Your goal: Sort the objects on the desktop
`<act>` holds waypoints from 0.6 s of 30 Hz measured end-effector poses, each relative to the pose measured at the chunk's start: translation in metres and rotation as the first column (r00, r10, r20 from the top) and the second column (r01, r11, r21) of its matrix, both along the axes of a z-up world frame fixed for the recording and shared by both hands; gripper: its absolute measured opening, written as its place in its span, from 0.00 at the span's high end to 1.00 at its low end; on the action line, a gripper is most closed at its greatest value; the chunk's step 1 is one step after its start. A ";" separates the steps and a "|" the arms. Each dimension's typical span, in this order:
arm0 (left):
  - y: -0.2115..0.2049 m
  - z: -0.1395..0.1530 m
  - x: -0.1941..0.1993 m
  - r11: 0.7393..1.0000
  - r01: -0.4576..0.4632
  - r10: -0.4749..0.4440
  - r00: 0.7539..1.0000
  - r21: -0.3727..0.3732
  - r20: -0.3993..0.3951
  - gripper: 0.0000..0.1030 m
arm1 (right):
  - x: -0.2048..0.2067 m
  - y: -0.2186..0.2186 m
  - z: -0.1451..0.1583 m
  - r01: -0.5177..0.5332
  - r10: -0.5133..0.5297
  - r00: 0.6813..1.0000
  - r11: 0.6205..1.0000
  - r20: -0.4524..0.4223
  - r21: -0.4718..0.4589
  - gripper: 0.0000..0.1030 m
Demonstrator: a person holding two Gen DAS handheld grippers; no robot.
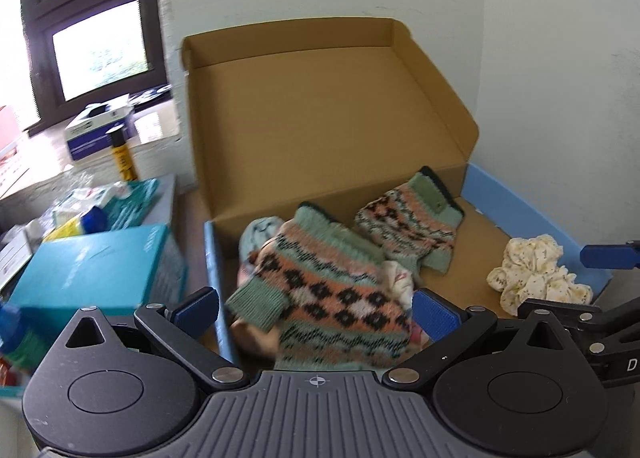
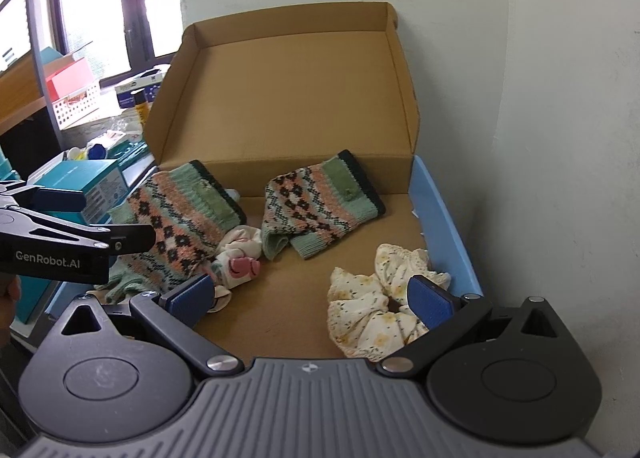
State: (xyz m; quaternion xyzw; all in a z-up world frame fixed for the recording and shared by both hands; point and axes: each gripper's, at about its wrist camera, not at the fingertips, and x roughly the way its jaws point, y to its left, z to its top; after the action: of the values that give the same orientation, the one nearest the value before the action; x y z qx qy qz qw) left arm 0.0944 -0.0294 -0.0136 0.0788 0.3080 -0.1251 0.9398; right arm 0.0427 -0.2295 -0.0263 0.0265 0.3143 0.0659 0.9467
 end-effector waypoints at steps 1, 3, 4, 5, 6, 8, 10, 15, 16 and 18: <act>-0.003 -0.001 0.000 1.000 0.008 -0.008 1.000 -0.002 0.004 0.00 | 0.001 -0.002 0.000 0.004 -0.004 1.000 1.000 0.000 0.001 0.00; -0.008 -0.005 0.001 1.000 0.019 -0.019 1.000 -0.002 0.004 0.00 | 0.003 -0.006 -0.001 0.010 -0.010 1.000 1.000 -0.001 0.001 0.00; -0.010 -0.006 0.004 1.000 0.019 -0.019 1.000 -0.001 0.003 0.01 | 0.004 -0.007 -0.001 0.012 -0.012 1.000 1.000 -0.001 0.001 0.00; -0.011 -0.007 0.007 1.000 0.018 -0.018 1.000 0.002 0.002 0.01 | 0.005 -0.009 -0.002 0.014 -0.014 1.000 1.000 -0.001 0.001 0.00; -0.012 -0.009 0.010 1.000 0.015 -0.015 1.000 0.007 0.000 0.01 | 0.006 -0.011 -0.002 0.016 -0.016 1.000 1.000 -0.002 0.000 0.00; -0.014 -0.012 0.015 1.000 0.011 -0.011 1.000 0.012 -0.010 0.06 | 0.008 -0.014 -0.002 0.020 -0.020 1.000 1.000 -0.002 -0.002 0.00; -0.016 -0.016 0.020 1.000 0.008 -0.008 1.000 0.014 -0.028 0.10 | 0.010 -0.016 -0.003 0.024 -0.024 1.000 1.000 -0.003 -0.002 0.00; -0.019 -0.022 0.022 1.000 0.002 -0.001 1.000 0.025 -0.018 0.17 | 0.014 -0.019 -0.003 0.028 -0.028 1.000 1.000 -0.004 0.000 0.00; -0.020 -0.023 0.022 1.000 0.000 0.000 1.000 0.028 -0.014 0.22 | 0.014 -0.019 -0.003 0.028 -0.028 1.000 1.000 -0.005 0.001 0.00; -0.021 -0.025 0.022 0.999 -0.003 0.003 1.000 0.032 -0.008 0.31 | 0.015 -0.019 -0.003 0.024 -0.024 1.000 1.000 -0.007 -0.001 0.00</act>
State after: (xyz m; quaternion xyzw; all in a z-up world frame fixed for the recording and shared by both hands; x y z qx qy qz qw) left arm 0.1168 -0.0502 -0.0390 0.0930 0.3137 -0.1191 0.9374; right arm 0.0574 -0.2485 -0.0291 0.0299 0.3174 0.0545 0.9463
